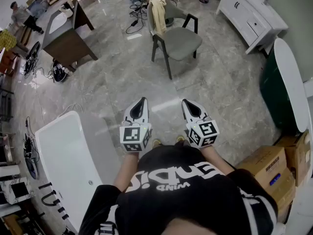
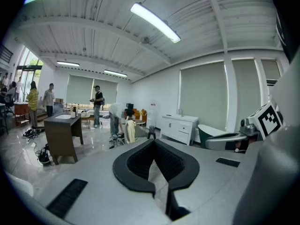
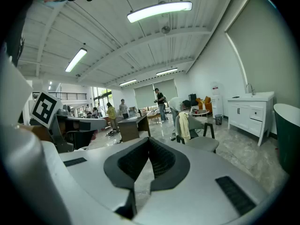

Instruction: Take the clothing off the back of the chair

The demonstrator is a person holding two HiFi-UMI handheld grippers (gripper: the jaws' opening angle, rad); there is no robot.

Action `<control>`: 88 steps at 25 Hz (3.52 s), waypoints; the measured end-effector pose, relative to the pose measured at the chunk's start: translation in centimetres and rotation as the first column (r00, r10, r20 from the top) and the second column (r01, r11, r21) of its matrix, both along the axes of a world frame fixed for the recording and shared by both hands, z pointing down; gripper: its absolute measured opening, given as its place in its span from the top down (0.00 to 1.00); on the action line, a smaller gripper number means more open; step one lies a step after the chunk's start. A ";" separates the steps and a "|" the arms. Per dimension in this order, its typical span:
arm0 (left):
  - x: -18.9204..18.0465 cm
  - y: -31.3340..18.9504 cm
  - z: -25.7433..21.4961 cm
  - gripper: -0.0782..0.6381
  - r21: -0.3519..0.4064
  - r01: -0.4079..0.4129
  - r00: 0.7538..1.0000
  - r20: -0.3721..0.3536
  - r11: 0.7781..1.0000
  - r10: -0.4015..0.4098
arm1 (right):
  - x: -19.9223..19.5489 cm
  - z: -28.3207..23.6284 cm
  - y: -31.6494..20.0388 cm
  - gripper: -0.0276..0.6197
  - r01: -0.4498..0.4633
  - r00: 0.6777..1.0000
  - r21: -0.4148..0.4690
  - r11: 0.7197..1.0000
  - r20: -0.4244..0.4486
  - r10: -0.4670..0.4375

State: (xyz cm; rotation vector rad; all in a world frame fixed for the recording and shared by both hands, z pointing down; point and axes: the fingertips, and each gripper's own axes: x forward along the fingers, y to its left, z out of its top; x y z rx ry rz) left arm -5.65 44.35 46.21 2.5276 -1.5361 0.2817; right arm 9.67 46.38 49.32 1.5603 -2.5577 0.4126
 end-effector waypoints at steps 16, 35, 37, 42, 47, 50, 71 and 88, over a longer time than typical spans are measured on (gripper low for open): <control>-3.9 -2.1 1.4 0.87 -0.001 -0.060 0.998 0.023 0.998 0.060 | -2.2 0.4 -1.3 0.94 -0.119 0.993 0.025 0.993 0.016 0.119; -4.5 -18.0 2.3 0.87 -0.008 -0.038 0.999 0.015 0.999 0.038 | -2.4 2.0 -17.3 0.94 -0.114 0.993 0.014 0.993 0.015 0.114; -4.2 -20.3 1.5 0.87 -0.004 -0.034 0.999 0.012 0.999 0.034 | -2.2 1.3 -19.7 0.94 -0.107 0.994 0.016 0.994 0.015 0.107; -2.9 -26.1 0.8 0.87 -0.007 -0.016 1.000 0.003 1.000 0.016 | -0.8 0.3 -25.8 0.94 -0.091 0.996 0.023 0.996 0.020 0.090; -1.2 -31.2 -0.1 0.87 -0.005 0.015 1.000 0.003 1.000 -0.014 | 0.8 -0.3 -31.7 0.94 -0.061 0.998 0.024 0.998 0.032 0.060; 0.1 -34.1 -0.2 0.87 -0.008 0.035 0.999 0.001 0.999 -0.035 | 2.1 -0.4 -34.9 0.94 -0.041 0.998 0.017 0.999 0.039 0.040; -1.5 -47.4 1.3 0.87 -0.007 0.121 0.993 -0.003 0.993 -0.122 | -0.3 2.0 -50.0 0.94 0.077 0.996 0.001 0.997 0.049 -0.077; -2.9 -70.6 -0.5 0.87 0.002 -0.039 0.999 -0.031 0.999 0.039 | -3.7 -0.9 -72.2 0.94 -0.017 0.999 0.028 0.999 0.028 0.017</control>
